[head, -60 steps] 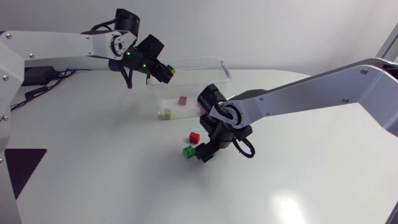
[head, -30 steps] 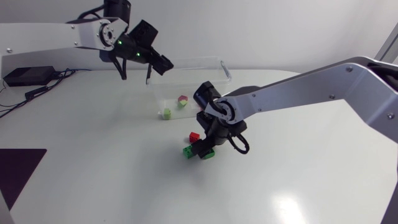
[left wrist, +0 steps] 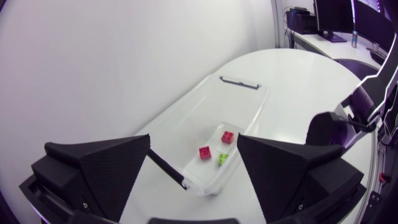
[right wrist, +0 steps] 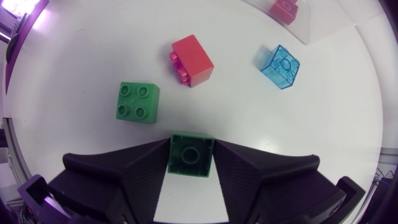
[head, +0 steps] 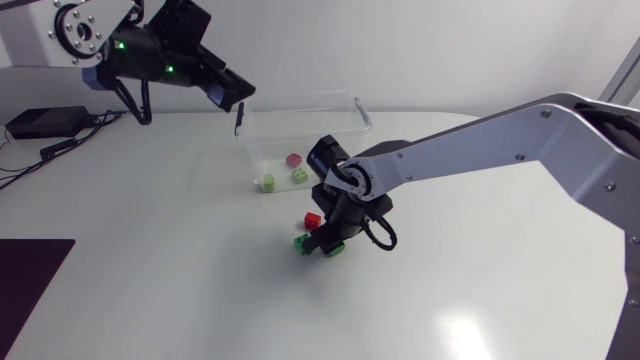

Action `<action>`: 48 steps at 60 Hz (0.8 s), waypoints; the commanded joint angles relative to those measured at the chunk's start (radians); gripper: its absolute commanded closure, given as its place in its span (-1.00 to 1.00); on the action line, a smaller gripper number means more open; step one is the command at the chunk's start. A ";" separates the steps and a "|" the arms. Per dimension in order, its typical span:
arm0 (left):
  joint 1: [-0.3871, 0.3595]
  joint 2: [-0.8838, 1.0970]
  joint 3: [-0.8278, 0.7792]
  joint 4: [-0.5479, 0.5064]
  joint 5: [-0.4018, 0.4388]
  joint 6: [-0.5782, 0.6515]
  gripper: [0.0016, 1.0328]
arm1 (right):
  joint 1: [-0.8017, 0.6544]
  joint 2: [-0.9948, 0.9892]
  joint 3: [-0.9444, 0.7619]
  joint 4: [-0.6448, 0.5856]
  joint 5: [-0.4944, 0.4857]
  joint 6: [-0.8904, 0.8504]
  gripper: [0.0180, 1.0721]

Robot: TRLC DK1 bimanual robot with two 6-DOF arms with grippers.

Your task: Place the duplo bricks in the container

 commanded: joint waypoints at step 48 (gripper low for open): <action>-0.275 -0.013 -0.442 -0.108 0.012 0.139 -0.90 | -0.177 -0.404 -0.048 -0.013 -0.006 0.000 0.55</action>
